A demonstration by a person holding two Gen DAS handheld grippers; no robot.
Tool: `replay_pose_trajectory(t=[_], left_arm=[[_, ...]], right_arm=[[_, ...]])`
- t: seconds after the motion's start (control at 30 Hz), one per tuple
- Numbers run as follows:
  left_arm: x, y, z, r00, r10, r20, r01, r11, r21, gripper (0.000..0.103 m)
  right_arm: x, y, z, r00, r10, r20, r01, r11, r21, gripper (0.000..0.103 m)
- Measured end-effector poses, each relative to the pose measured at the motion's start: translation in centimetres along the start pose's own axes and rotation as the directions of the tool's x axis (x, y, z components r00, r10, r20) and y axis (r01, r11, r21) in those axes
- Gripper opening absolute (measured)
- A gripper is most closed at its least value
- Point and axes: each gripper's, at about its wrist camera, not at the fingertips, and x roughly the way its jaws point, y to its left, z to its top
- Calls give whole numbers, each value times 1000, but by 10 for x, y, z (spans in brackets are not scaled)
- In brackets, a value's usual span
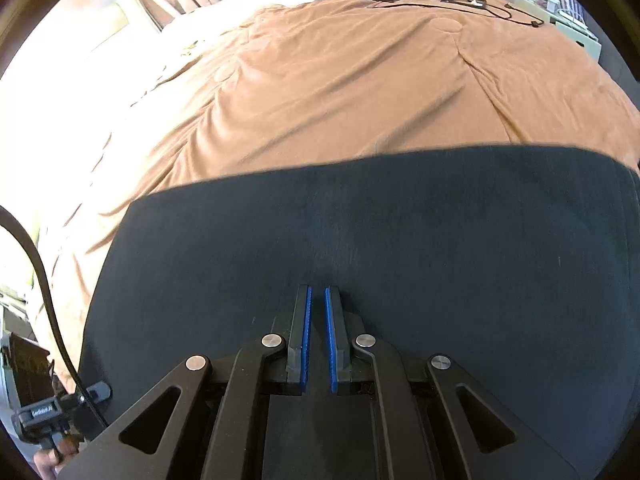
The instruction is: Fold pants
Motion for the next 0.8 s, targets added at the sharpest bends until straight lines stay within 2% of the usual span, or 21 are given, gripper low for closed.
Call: replay_pose_trajectory(t=[0.3,0.37,0.47,0.63,0.8], left_arm=[[8,-1,8,1000,-7,-11,7,1000,2,19],[6,-4,7,1000,2,-6,-1,1000,22,16],[-1,-14,5,1000,2,6,-2,999,52,11],[-17,-36,4,999,-28,37,24,995,94,9],[-28,-64,0,999,-26,47,19,989,145,9]], right_arm=[[34,-2,35,1000,-22,-19,22,1000,-5,4],[39,-3,36,999,-25,-21,25,1000,-7,4],[31,0,25,1000,-19,-22,19,1000,-17,4],[11,0,-1,1000,7,-23,-7,1000,-21,4],[-9,-2,-34,999,48,-18,-48,998,-28,4]])
